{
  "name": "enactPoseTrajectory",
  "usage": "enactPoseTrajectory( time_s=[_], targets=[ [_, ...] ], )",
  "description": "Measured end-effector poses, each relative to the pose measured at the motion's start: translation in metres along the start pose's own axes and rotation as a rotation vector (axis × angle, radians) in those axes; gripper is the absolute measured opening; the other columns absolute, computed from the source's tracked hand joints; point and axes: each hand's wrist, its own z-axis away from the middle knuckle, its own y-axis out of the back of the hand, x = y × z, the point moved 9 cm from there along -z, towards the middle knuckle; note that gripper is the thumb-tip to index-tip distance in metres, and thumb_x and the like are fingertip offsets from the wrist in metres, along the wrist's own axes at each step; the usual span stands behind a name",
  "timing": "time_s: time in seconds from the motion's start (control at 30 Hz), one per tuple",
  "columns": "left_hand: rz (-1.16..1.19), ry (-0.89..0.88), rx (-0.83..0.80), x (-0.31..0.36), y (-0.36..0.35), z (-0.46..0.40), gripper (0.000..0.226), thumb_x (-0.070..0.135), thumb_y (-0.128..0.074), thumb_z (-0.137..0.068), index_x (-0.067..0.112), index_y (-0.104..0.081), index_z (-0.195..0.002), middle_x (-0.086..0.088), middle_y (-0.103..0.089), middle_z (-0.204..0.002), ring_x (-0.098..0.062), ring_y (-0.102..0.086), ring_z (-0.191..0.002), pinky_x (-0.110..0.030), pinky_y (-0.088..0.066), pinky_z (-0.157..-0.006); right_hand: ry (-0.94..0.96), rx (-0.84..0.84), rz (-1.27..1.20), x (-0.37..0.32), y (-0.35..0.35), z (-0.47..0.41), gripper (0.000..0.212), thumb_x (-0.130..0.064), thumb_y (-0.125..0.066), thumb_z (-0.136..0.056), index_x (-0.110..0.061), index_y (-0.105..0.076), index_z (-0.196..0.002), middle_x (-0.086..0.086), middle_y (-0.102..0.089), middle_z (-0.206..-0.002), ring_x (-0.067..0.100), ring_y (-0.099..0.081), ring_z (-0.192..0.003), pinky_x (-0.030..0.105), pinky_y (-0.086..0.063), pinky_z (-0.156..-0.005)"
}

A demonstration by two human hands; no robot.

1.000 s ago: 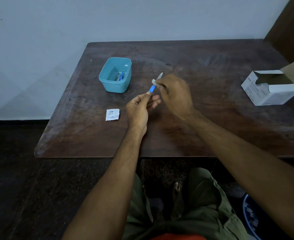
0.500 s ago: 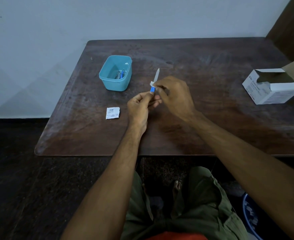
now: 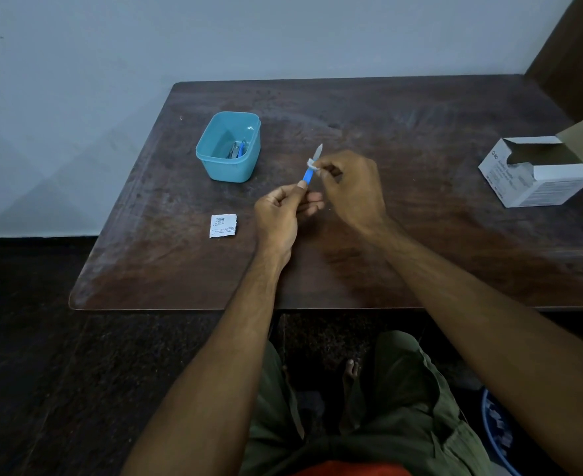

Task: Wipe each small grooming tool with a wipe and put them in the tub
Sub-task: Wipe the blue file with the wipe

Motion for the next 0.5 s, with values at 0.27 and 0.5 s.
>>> enactPoseTrajectory(
  time_s=[0.27,0.5],
  targets=[
    [-0.025,-0.023,0.007,0.001,0.001,-0.001,0.015,0.009,-0.058,-0.094,0.002,-0.069,-0.087,-0.002,-0.071,-0.066,-0.010,-0.069,-0.063,-0.019,-0.054,-0.059,0.147,-0.079,0.024,-0.016,-0.003,0.015,0.020,-0.014,-0.061,-0.085,-0.017,-0.075,-0.099,0.000,-0.072,-0.092,0.016,-0.065,-0.084,0.031,-0.051,-0.076],
    [-0.024,-0.009,0.016,0.000,0.001,-0.001,0.014,0.009,-0.058,-0.094,0.002,-0.069,-0.086,-0.005,-0.071,-0.067,-0.013,-0.069,-0.064,-0.020,-0.055,-0.060,0.048,-0.041,-0.013,-0.010,-0.003,0.005,0.016,-0.017,-0.060,-0.086,-0.019,-0.076,-0.091,-0.001,-0.071,-0.081,0.013,-0.063,-0.074,0.036,-0.052,-0.070]
  ],
)
